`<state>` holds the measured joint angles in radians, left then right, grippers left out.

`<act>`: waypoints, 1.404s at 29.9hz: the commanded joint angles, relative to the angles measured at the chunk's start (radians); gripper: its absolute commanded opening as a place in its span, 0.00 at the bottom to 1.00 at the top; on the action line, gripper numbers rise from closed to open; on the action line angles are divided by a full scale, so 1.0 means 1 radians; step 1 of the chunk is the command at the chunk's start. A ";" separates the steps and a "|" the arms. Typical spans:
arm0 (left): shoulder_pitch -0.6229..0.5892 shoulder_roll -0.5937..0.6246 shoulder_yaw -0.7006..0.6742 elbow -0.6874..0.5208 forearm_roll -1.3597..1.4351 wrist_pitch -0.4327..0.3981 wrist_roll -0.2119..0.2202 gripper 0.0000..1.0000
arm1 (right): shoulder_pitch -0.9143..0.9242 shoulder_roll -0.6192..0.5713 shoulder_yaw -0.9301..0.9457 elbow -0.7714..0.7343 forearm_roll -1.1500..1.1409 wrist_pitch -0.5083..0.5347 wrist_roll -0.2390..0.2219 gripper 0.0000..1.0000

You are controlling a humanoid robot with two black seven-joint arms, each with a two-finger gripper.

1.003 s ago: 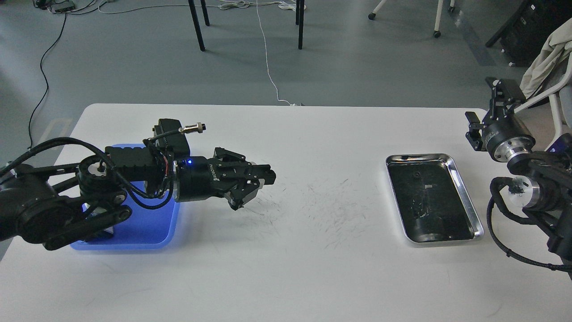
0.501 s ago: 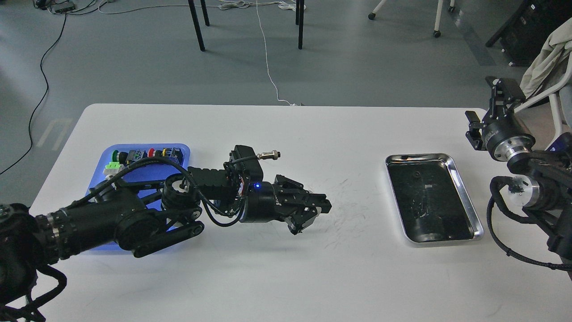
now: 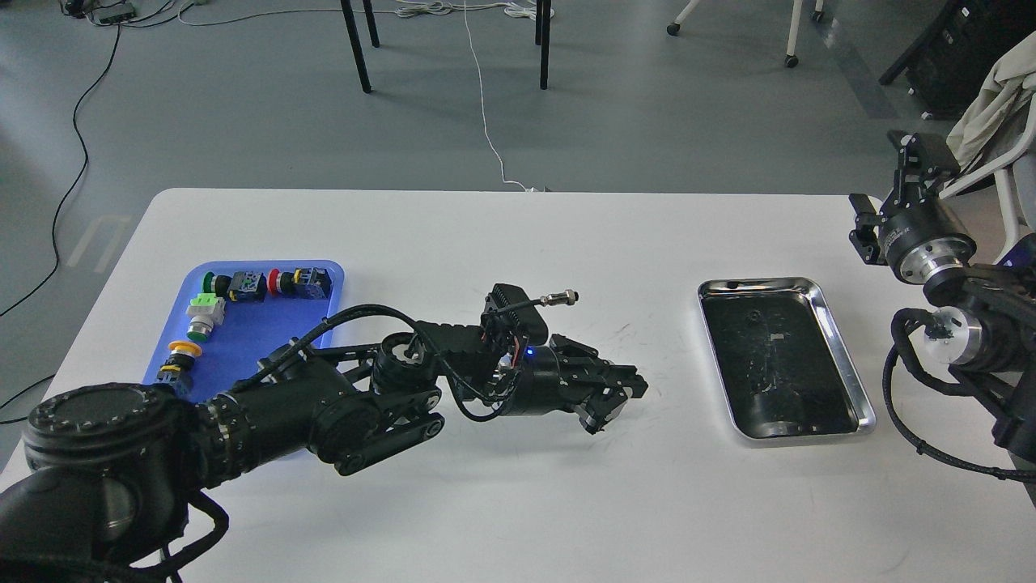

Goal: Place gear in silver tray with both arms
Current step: 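Carry the black gear with the left gripper toward the silver tray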

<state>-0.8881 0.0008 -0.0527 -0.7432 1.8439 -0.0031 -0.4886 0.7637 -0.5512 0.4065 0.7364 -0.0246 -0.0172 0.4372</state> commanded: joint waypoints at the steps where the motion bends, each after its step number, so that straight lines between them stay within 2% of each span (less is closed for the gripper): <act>1: -0.003 -0.001 -0.001 0.053 -0.003 0.002 0.000 0.09 | -0.001 0.002 0.003 0.001 0.000 -0.003 0.000 0.97; 22: 0.011 -0.001 -0.001 0.038 -0.058 0.000 0.000 0.11 | -0.001 -0.003 -0.006 0.000 -0.002 0.005 -0.002 0.98; 42: 0.020 -0.001 -0.003 0.034 -0.101 0.002 0.000 0.25 | 0.002 -0.001 -0.008 -0.002 -0.003 0.005 -0.002 0.98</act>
<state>-0.8684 0.0000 -0.0551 -0.7075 1.7445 -0.0018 -0.4887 0.7647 -0.5522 0.3989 0.7352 -0.0276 -0.0123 0.4356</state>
